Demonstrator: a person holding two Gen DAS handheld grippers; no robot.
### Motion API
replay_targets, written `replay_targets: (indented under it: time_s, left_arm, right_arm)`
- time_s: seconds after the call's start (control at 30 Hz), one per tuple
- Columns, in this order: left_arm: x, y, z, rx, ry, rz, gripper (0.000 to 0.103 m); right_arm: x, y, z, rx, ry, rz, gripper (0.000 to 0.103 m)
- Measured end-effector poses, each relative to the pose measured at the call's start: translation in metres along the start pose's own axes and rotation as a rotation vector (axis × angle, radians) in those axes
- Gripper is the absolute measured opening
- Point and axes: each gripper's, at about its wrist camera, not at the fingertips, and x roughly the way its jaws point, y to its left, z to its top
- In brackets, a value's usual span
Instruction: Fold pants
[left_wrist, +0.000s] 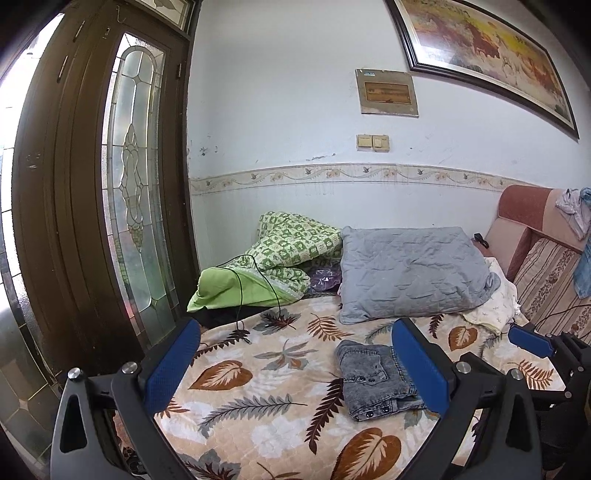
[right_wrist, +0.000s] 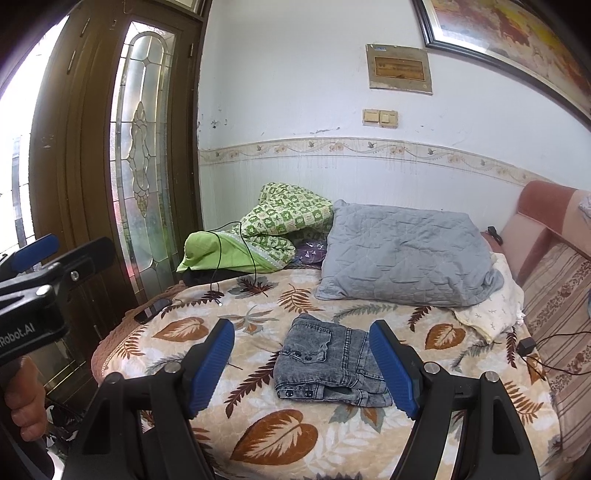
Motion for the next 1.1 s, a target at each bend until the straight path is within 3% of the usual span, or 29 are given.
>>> replay_targets:
  time_s: [0.83, 0.97, 1.1]
  left_arm:
    - [0.078, -0.05, -0.002, 0.075, 0.102, -0.076, 0.103]
    - [0.1, -0.055, -0.008, 0.068, 0.141, -0.14, 0.103]
    - [0.157, -0.051, -0.029, 0.038, 0.26, -0.219, 0.103]
  right_arm:
    - [0.071, -0.056, -0.01, 0.094, 0.081, -0.013, 0.079]
    - [0.088, -0.064, -0.015, 0.112, 0.101, -0.007, 0.079]
    - [0.113, -0.078, -0.025, 0.116, 0.131, -0.022, 0.079]
